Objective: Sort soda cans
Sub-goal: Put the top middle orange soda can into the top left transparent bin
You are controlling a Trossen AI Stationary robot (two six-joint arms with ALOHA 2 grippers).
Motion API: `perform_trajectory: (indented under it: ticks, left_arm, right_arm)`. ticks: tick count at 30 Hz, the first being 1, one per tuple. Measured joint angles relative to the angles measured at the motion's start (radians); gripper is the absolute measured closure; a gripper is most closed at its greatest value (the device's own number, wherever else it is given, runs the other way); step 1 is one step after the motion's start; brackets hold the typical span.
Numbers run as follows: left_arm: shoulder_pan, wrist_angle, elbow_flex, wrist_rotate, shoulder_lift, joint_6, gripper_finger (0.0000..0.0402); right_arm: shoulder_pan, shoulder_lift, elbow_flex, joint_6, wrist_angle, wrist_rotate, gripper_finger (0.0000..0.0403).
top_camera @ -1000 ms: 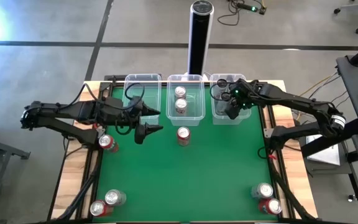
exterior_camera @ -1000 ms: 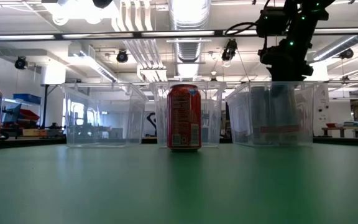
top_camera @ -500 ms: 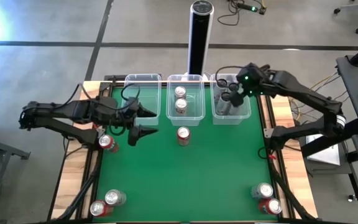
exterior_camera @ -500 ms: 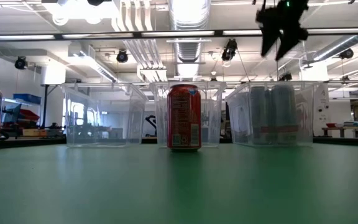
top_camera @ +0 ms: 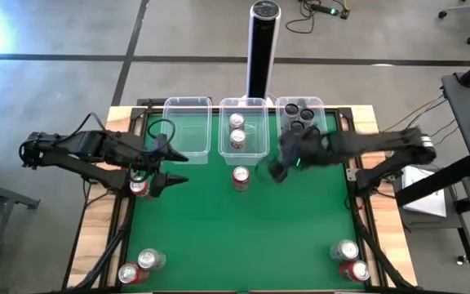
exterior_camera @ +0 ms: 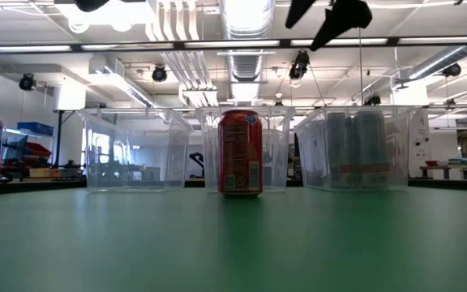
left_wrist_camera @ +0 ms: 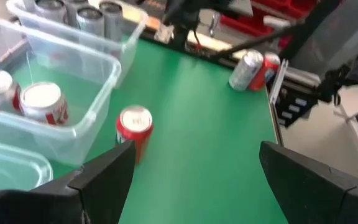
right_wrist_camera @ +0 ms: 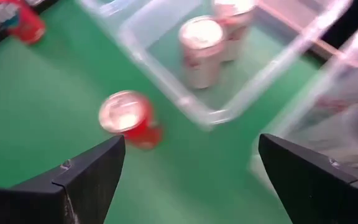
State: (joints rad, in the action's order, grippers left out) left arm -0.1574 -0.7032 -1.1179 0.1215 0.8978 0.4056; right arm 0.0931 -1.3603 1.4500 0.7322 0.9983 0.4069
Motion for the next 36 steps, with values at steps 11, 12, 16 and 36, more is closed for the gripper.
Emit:
perform_trajectory:
  ticks: [11,12,16,36]
  left_arm:
    - [-0.099,-0.007,0.088,0.059,0.000,0.020,0.0074]
    - [-0.107,0.018,0.105,0.084,0.001,0.032,0.0074]
    - [-0.146,0.087,0.159,0.156,-0.005,0.090,0.0074]
    - [-0.435,0.528,0.588,0.532,0.090,0.313,0.0074]
  right_arm:
    - [0.242,-0.336,0.150,0.108,-0.012,0.139,0.0039]
    - [0.240,-0.359,0.150,0.080,-0.008,0.137,0.0039]
    - [0.196,-0.455,0.149,-0.065,0.013,0.066,0.0039]
    - [0.089,-0.608,0.107,-0.508,-0.126,0.037,0.0039]
